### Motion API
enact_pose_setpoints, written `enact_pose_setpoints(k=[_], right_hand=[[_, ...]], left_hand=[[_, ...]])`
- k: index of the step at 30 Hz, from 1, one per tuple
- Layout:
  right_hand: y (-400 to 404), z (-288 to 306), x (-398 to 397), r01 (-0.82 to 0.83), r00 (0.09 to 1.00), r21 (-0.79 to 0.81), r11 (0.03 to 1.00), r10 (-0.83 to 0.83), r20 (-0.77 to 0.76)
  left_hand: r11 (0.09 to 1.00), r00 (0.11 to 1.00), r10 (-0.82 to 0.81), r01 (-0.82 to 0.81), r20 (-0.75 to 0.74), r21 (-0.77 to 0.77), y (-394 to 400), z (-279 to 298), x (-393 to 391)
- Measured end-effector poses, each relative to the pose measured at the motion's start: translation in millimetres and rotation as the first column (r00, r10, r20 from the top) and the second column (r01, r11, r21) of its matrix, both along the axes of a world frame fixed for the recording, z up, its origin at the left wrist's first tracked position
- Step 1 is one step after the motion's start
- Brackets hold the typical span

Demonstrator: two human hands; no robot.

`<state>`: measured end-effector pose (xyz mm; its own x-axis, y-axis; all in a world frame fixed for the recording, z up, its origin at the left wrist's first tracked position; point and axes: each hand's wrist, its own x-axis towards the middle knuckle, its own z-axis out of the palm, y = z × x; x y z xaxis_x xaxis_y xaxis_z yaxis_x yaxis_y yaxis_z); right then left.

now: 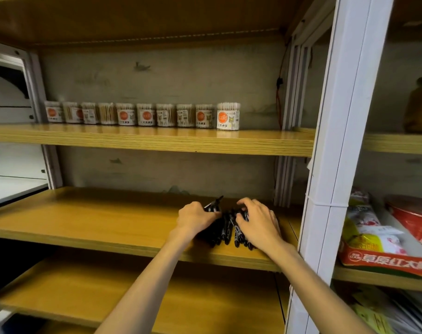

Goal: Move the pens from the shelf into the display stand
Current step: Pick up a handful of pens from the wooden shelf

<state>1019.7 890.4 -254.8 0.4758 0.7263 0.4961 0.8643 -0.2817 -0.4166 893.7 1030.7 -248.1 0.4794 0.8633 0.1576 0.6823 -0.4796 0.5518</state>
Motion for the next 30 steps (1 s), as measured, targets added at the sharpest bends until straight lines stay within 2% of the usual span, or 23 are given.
enact_pose_setpoints(k=[8,19,21,25,27,30], right_hand=[[-2,0,0,-0.004,1.0,-0.005,1.0,0.005,0.014],[3,-4,-3,-0.016,0.999,-0.022,1.0,0.017,0.038],[5,-2,-4,-0.016,0.999,-0.021,1.0,0.017,0.045],[5,0,-3,-0.018,0.999,-0.006,1.0,0.018,0.037],[6,3,-3,-0.021,0.999,-0.001,1.0,0.021,0.035],[9,7,-5,-0.023,0.999,0.005,1.0,0.023,0.037]], left_hand=[[0.999,0.996,0.042,-0.042,0.075,-0.006,6,-7,7],[0.996,0.999,-0.03,0.033,0.034,-0.078,13,-4,-1],[0.989,0.994,-0.035,0.05,0.104,-0.136,15,-3,-2],[0.917,0.92,0.065,0.097,0.386,-0.387,19,1,-17],[0.902,0.902,0.103,0.094,0.42,-0.422,23,4,-28],[0.916,0.907,0.081,0.096,0.414,-0.389,31,6,-47]])
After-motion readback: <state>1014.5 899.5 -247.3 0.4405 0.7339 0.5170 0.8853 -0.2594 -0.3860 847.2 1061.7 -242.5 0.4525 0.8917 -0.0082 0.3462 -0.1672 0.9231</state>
